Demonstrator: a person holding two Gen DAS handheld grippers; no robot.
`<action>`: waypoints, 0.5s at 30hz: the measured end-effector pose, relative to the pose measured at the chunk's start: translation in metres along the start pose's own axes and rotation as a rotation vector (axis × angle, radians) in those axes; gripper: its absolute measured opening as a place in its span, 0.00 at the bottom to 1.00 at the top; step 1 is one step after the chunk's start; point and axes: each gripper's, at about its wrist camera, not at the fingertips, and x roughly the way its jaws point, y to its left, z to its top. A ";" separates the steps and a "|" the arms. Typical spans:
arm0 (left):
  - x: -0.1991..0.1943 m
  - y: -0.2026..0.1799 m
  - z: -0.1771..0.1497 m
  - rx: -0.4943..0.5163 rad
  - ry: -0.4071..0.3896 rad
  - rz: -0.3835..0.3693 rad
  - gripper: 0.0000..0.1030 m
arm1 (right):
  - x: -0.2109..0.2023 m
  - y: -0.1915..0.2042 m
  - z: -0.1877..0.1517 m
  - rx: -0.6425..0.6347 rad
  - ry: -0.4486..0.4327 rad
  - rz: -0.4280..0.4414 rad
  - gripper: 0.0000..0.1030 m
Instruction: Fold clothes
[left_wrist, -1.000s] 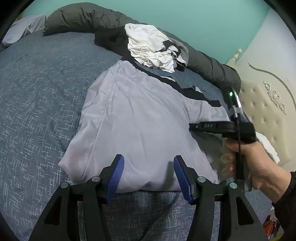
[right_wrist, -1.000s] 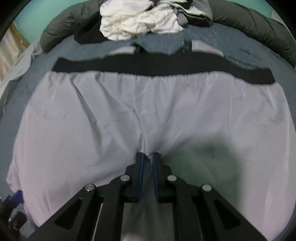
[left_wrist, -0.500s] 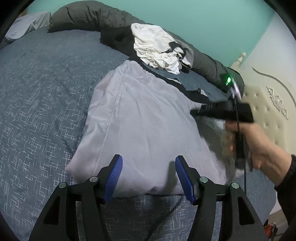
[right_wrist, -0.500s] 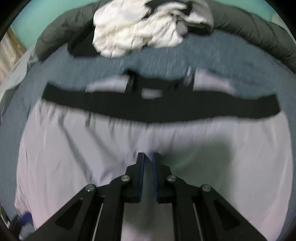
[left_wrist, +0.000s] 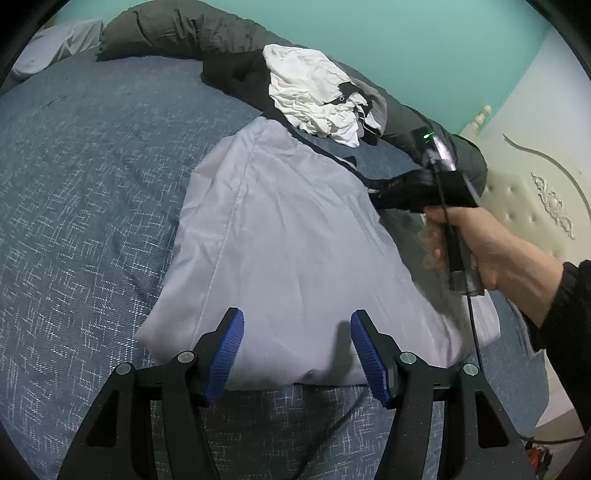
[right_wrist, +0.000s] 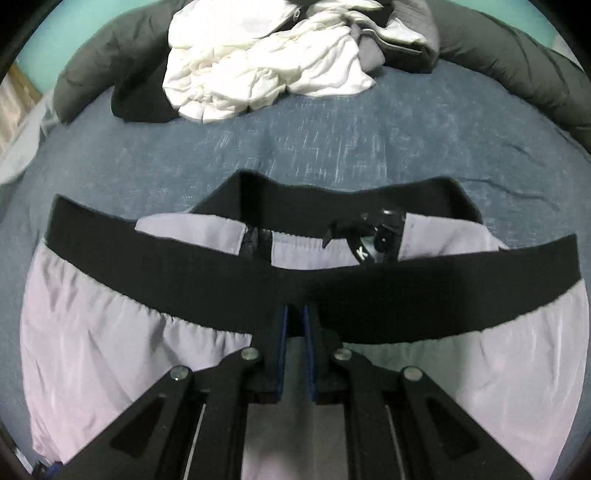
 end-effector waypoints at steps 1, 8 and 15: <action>0.000 0.000 0.000 0.003 0.000 0.002 0.63 | -0.006 -0.001 0.001 0.003 -0.014 0.013 0.08; -0.010 0.003 0.000 -0.013 -0.033 0.003 0.66 | -0.067 -0.005 -0.035 -0.002 -0.119 0.101 0.08; -0.031 0.009 -0.017 -0.027 -0.048 0.025 0.66 | -0.122 -0.034 -0.148 0.084 -0.142 0.190 0.08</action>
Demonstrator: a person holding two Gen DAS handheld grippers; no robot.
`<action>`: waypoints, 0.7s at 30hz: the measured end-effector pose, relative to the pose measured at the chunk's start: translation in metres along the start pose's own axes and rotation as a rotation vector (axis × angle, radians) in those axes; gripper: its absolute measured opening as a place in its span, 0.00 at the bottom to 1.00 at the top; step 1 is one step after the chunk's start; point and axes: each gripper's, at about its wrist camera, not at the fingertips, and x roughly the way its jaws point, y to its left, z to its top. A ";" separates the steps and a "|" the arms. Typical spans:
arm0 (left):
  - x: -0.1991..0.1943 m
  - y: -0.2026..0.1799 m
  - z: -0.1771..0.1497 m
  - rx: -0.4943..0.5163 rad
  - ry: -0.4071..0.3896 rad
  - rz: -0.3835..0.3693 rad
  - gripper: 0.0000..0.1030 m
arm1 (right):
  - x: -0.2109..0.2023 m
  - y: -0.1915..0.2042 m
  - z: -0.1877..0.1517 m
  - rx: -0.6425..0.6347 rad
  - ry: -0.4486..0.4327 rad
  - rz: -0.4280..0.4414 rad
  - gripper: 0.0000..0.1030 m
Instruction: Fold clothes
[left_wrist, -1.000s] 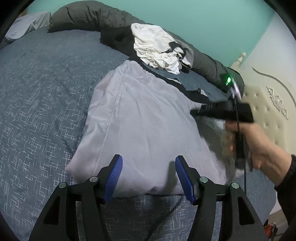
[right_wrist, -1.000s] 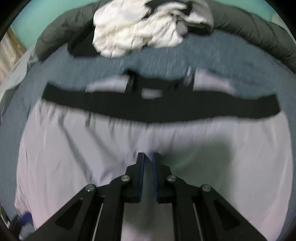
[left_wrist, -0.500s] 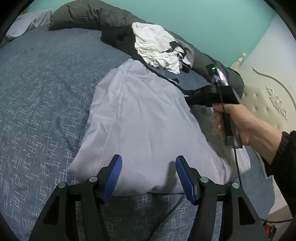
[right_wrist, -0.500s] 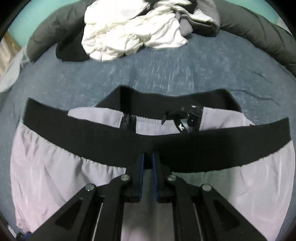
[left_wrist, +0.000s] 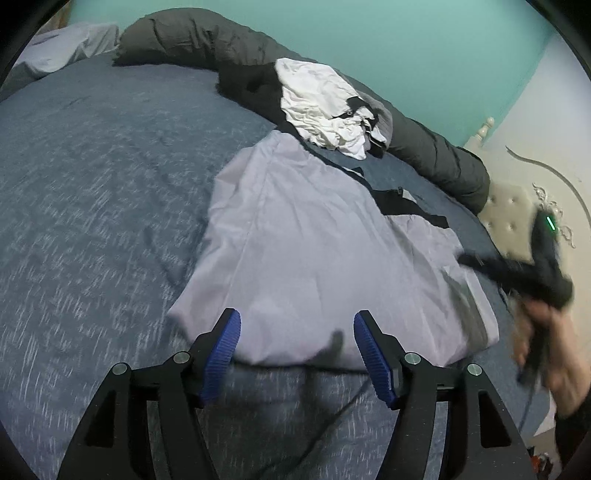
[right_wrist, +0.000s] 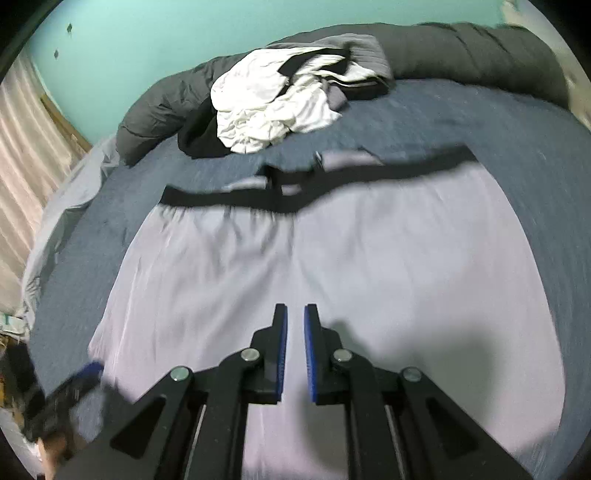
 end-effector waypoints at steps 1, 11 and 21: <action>-0.002 0.001 -0.002 -0.010 0.001 -0.001 0.66 | -0.010 -0.002 -0.015 0.009 -0.003 0.009 0.08; -0.007 0.011 -0.024 -0.144 0.047 -0.017 0.66 | -0.057 0.003 -0.111 0.092 -0.076 0.142 0.08; 0.004 0.031 -0.021 -0.277 0.035 -0.056 0.67 | -0.061 -0.036 -0.137 0.147 -0.105 0.146 0.08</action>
